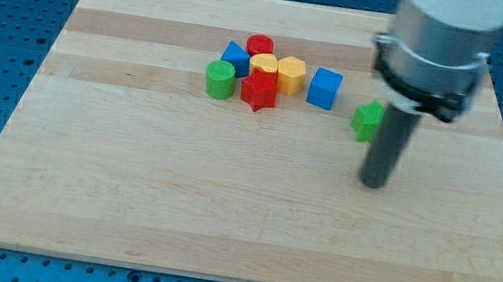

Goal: Drag the cube to the bottom of the hexagon

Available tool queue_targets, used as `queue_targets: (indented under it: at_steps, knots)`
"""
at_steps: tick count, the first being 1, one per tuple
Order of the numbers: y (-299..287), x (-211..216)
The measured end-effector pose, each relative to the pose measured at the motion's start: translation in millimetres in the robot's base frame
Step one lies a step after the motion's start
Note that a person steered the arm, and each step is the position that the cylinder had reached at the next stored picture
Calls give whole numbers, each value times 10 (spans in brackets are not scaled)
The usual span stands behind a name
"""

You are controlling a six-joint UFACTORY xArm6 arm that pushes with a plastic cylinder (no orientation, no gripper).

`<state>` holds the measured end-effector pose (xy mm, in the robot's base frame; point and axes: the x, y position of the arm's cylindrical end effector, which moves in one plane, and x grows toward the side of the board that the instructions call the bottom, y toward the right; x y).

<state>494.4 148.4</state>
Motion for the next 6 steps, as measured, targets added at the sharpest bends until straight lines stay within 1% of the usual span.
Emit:
queue_targets:
  at_steps: [1, 2, 3, 5, 6]
  knots:
    - [548, -203]
    - [569, -549]
    - [509, -775]
    - [257, -817]
    - [248, -1548]
